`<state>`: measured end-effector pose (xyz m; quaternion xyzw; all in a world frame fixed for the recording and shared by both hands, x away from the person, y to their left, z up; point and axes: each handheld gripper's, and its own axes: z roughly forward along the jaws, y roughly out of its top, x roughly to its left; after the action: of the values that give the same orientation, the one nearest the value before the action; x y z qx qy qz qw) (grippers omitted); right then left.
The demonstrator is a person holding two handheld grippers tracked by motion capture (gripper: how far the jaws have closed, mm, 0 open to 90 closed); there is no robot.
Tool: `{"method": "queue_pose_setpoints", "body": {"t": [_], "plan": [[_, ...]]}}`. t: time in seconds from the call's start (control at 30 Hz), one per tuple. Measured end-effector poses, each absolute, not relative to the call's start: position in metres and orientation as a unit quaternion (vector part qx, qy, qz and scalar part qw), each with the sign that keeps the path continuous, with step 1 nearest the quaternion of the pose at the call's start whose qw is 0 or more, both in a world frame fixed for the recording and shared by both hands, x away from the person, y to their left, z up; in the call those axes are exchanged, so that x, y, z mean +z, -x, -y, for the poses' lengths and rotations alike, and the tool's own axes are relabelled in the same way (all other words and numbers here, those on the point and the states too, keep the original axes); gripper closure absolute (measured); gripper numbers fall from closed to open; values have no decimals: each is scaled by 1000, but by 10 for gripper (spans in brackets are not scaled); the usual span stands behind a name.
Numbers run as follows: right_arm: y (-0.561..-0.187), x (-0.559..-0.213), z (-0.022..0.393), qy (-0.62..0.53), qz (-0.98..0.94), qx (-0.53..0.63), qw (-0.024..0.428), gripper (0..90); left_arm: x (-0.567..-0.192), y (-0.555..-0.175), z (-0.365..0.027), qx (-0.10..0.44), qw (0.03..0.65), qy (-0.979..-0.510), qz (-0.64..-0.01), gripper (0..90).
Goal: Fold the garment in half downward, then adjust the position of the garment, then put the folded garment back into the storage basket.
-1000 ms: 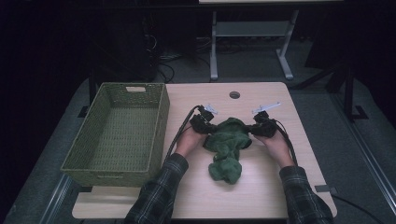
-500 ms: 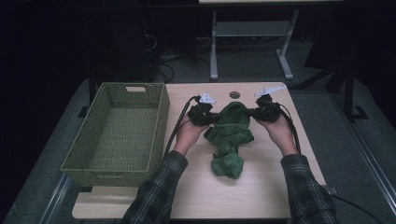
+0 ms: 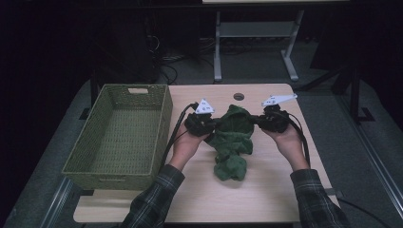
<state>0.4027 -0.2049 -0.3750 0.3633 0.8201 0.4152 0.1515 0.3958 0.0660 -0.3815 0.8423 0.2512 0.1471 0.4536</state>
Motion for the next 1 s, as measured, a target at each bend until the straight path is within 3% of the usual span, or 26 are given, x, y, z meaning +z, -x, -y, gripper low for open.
{"method": "queue_pose_setpoints", "body": {"t": [0.63,1.0], "plan": [[-345,-385,204,-321,-830,433,141,887,-395,-344,-83,153,458,-848,-220,870],[-303,-396,197,-284,-847,434,119,887,-406,-305,-89,159,452,-862,-164,870]]}}
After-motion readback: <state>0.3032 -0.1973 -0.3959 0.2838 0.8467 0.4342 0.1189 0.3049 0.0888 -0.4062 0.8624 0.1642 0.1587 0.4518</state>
